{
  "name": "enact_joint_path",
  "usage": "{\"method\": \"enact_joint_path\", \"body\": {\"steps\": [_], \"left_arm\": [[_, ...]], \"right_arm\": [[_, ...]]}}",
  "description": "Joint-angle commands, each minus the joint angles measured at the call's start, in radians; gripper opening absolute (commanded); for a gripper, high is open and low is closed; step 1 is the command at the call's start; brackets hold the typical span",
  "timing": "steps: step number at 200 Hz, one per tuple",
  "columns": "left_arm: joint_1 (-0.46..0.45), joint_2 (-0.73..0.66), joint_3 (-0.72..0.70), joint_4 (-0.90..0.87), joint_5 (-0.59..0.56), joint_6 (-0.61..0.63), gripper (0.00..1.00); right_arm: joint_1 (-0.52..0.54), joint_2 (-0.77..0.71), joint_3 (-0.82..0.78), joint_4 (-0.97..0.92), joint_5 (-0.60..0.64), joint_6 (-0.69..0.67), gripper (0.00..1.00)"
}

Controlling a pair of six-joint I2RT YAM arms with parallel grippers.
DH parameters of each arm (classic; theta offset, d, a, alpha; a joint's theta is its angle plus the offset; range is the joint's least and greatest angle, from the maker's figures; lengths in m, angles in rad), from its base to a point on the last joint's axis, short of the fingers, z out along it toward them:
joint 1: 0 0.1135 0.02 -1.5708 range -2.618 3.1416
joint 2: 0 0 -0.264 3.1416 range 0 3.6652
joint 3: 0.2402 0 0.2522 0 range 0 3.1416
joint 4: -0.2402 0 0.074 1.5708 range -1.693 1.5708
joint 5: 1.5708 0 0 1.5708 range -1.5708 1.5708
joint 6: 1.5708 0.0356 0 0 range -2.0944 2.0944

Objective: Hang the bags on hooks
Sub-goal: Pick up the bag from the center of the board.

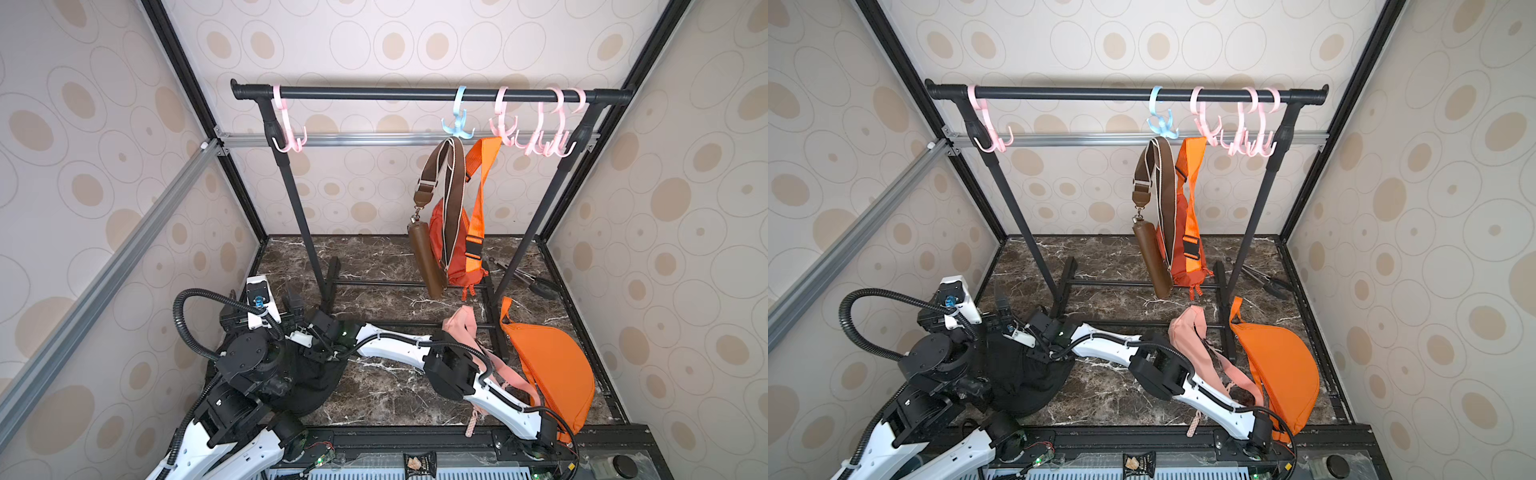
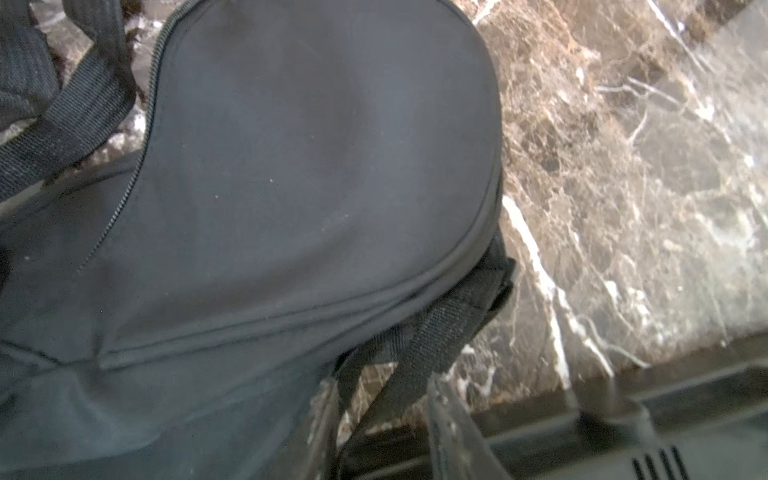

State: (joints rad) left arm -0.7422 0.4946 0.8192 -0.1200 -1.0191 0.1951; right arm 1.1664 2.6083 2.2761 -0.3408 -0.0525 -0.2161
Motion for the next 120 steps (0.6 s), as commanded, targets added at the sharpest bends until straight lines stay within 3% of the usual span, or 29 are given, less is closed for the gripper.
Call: {"method": "enact_joint_path", "body": {"steps": [1,45,69,120], "left_arm": [[0.001,0.002,0.016,-0.005,0.0,-0.012,1.0],[0.003,-0.008,0.014,-0.014,-0.001,-0.018,1.0],[0.002,-0.01,0.014,-0.018,0.001,-0.022,1.0],[0.002,-0.014,0.011,-0.013,0.004,-0.022,1.0]], "right_arm": [[-0.005,0.053,0.014,-0.114,0.0,-0.012,0.35],[-0.005,0.049,0.049,-0.142,-0.003,-0.01,0.15],[-0.006,0.025,0.044,-0.151,0.0,-0.005,0.0],[-0.005,-0.161,-0.15,-0.024,-0.033,0.05,0.0]]}}
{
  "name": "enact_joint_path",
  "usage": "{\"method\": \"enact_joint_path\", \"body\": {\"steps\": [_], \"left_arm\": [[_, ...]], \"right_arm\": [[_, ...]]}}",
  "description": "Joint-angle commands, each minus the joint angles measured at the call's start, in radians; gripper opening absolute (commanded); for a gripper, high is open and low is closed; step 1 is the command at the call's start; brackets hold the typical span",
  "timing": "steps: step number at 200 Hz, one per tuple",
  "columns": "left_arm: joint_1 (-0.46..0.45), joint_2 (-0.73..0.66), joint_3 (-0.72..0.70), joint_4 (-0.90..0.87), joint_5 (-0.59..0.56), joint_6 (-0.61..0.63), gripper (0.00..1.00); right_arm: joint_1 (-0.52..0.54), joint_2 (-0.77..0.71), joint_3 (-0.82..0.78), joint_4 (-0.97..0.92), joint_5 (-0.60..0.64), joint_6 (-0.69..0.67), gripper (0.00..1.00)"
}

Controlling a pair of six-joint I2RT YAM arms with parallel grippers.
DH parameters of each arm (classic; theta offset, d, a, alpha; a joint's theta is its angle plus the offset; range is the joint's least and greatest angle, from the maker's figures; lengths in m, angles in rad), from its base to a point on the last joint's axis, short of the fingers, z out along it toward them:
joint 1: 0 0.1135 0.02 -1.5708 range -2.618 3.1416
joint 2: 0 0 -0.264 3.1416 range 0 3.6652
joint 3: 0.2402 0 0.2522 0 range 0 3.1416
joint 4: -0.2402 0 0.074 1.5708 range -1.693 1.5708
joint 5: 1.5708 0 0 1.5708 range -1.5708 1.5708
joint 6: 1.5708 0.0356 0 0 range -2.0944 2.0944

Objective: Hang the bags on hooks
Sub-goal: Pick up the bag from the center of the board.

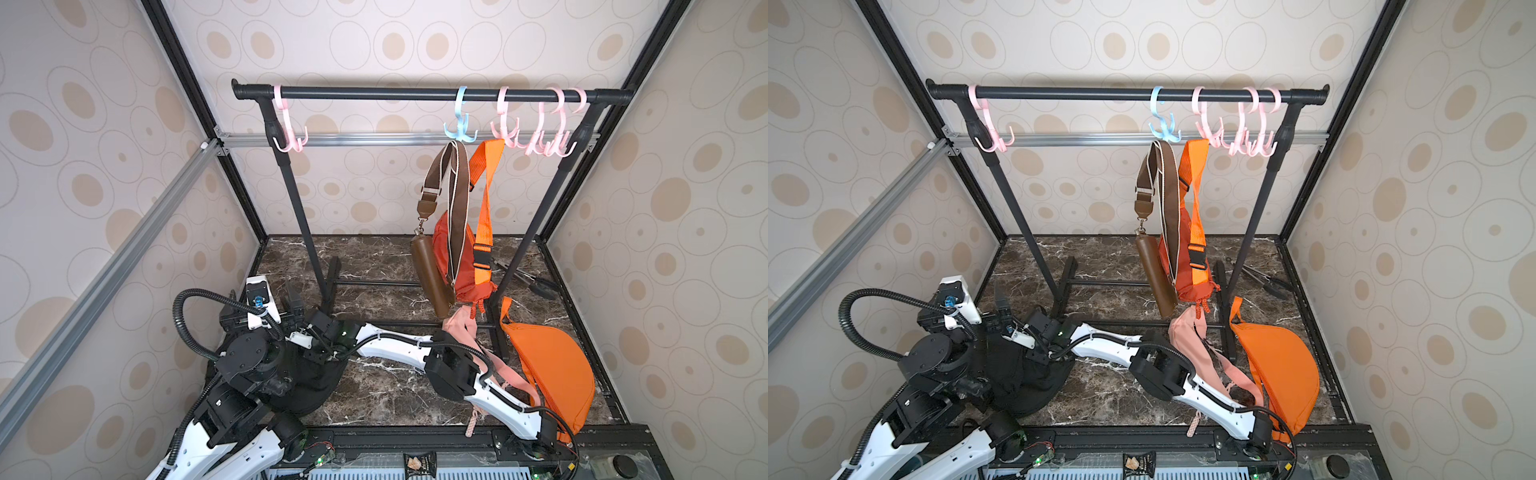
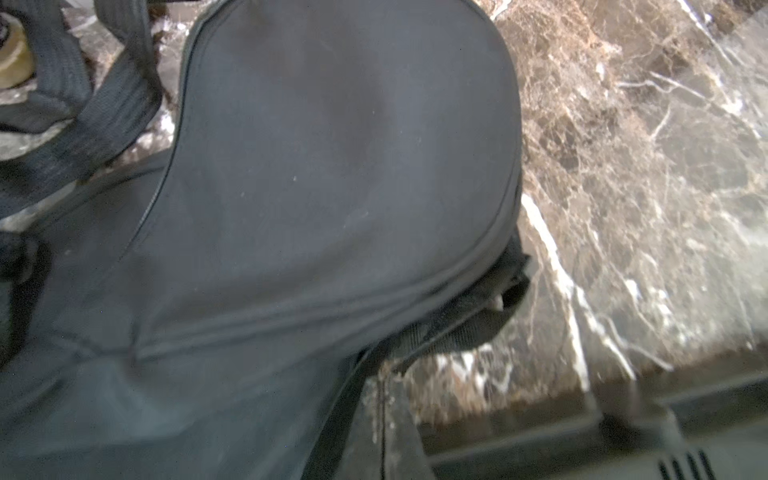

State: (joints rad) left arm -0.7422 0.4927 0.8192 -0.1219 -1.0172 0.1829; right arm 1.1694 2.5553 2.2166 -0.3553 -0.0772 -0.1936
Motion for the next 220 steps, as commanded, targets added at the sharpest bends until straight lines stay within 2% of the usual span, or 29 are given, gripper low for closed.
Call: {"method": "enact_joint_path", "body": {"steps": [1,70,91,140,190,220], "left_arm": [[0.003,-0.013,0.011,-0.011,0.002,-0.01,1.0],[0.002,-0.016,0.007,0.003,0.009,0.002,1.0],[0.003,-0.018,-0.003,0.01,0.054,0.026,1.0],[0.002,-0.017,-0.032,0.026,0.237,0.094,1.0],[0.002,0.0,-0.045,0.002,0.43,0.085,1.0],[0.002,-0.02,-0.07,-0.043,0.617,0.131,1.0]], "right_arm": [[-0.008,-0.112,-0.094,-0.005,-0.01,0.03,0.0],[-0.013,-0.42,-0.36,0.228,-0.136,0.091,0.0],[-0.038,-0.522,-0.451,0.287,-0.186,0.123,0.0],[-0.107,-0.758,-0.635,0.394,-0.344,0.187,0.0],[-0.173,-0.901,-0.682,0.411,-0.521,0.24,0.0],[-0.192,-0.972,-0.695,0.389,-0.586,0.231,0.0]]}}
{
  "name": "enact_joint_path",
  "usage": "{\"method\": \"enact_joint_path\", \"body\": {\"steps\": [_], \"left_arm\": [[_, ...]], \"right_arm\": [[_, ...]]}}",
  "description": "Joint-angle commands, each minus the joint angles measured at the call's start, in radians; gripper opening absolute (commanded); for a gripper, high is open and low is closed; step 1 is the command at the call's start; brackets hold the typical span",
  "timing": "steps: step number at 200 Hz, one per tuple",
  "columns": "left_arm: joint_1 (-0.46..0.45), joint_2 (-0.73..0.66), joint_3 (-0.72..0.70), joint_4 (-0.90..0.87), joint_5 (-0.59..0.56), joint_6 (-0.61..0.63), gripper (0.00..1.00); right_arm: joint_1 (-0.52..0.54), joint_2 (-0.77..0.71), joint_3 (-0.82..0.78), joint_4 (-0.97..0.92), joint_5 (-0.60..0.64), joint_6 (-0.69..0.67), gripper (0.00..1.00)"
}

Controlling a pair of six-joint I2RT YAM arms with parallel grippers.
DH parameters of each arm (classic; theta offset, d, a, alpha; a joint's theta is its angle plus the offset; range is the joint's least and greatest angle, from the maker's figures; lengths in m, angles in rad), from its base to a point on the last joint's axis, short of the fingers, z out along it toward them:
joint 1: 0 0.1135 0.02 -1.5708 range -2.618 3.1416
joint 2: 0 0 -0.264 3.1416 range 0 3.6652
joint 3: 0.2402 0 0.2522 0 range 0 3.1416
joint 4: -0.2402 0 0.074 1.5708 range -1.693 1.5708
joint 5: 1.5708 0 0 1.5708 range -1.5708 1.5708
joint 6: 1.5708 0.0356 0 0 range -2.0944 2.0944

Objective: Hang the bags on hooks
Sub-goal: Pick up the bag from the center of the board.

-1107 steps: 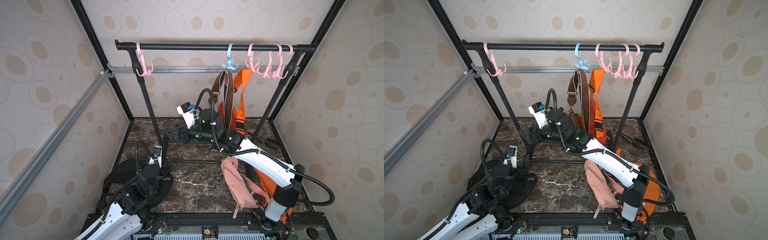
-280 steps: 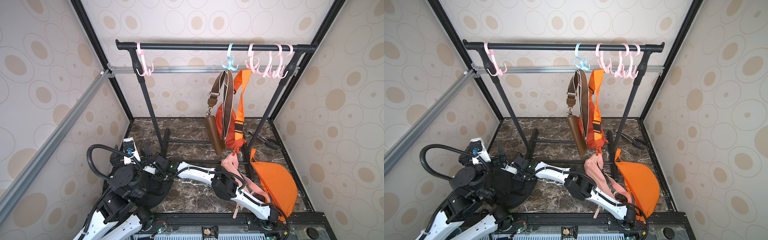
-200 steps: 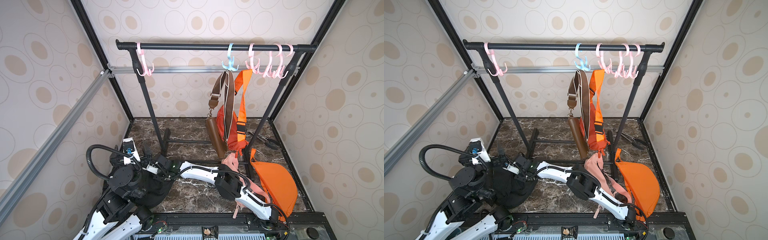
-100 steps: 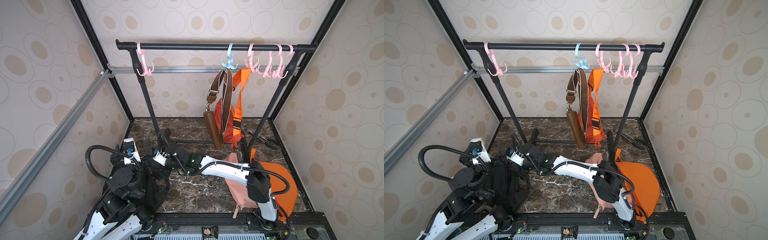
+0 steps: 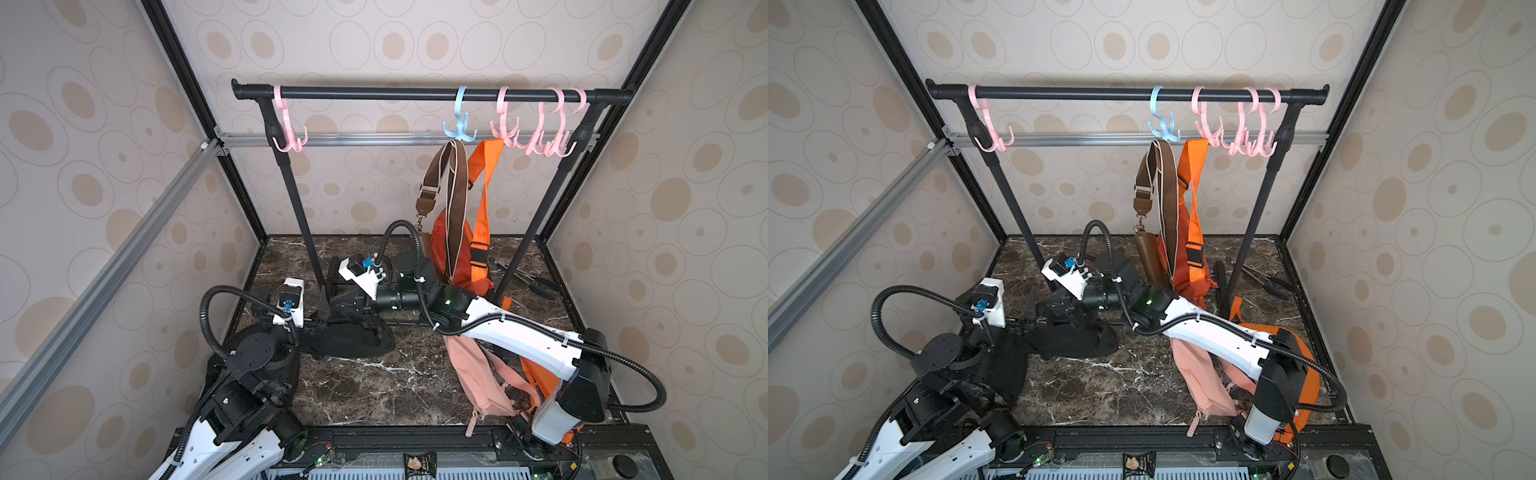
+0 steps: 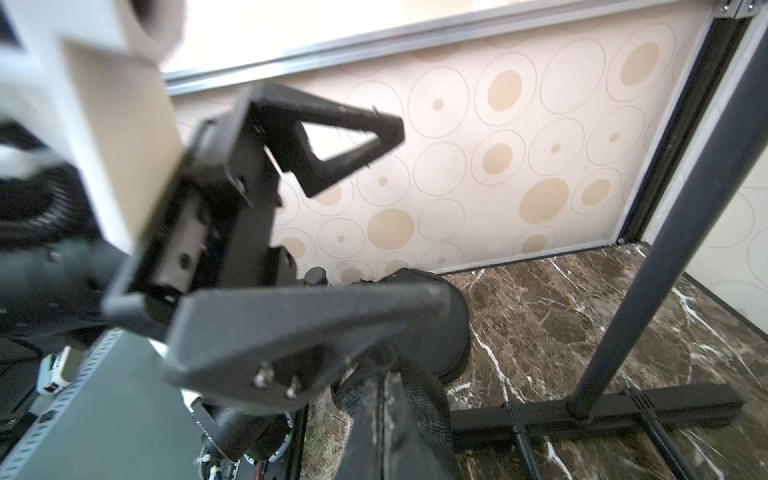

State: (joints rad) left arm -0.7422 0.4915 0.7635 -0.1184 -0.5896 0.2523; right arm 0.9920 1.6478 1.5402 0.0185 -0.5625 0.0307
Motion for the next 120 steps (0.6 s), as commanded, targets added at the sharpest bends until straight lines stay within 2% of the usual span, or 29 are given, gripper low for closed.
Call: {"method": "enact_joint_path", "body": {"steps": [1,32,95,120], "left_arm": [[0.002,-0.019,-0.015,-0.05,0.193,0.063,1.0],[0.001,-0.04,-0.014,-0.107,0.327,0.06,0.99],[-0.012,0.03,0.089,-0.295,0.663,0.023,1.0],[-0.015,0.039,0.132,-0.372,0.719,0.018,1.0]], "right_arm": [[-0.015,-0.067,-0.019,0.015,-0.1,0.006,0.0],[-0.042,-0.135,-0.032,-0.016,-0.096,-0.019,0.0],[-0.045,-0.173,-0.014,-0.102,-0.066,-0.1,0.0],[-0.047,-0.195,-0.029,-0.113,-0.038,-0.127,0.0]]}}
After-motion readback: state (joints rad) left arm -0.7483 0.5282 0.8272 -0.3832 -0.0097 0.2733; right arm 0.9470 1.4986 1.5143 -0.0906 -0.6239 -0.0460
